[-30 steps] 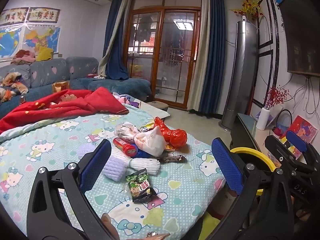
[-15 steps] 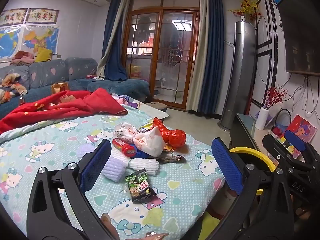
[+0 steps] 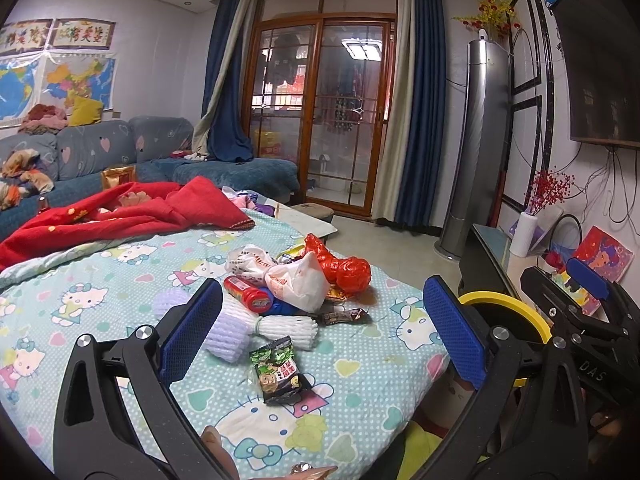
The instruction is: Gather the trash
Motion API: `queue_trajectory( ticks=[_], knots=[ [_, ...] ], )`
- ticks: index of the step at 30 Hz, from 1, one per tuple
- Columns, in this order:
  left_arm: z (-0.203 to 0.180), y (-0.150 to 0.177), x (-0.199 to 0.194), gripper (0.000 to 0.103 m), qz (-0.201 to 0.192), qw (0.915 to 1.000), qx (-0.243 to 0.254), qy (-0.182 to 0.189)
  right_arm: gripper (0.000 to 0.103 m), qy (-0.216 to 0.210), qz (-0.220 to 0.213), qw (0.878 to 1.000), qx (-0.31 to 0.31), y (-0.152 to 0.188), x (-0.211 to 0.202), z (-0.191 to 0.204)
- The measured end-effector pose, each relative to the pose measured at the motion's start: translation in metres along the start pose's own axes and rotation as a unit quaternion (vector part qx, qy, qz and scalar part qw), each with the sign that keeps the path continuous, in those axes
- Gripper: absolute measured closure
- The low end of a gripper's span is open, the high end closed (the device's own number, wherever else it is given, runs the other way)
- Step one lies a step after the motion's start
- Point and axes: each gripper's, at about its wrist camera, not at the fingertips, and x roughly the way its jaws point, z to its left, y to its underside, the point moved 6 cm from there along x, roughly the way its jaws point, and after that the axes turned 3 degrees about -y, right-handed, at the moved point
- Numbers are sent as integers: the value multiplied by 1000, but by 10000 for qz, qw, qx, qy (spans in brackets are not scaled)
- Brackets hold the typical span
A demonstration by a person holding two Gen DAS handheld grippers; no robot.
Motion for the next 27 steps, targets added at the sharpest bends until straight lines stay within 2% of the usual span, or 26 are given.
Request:
queue_trajectory(
  ticks=[27],
  knots=[
    [-2, 0, 0, 11, -16, 10000, 34, -12, 6, -1, 17, 10000, 3, 3, 1, -2]
  ],
)
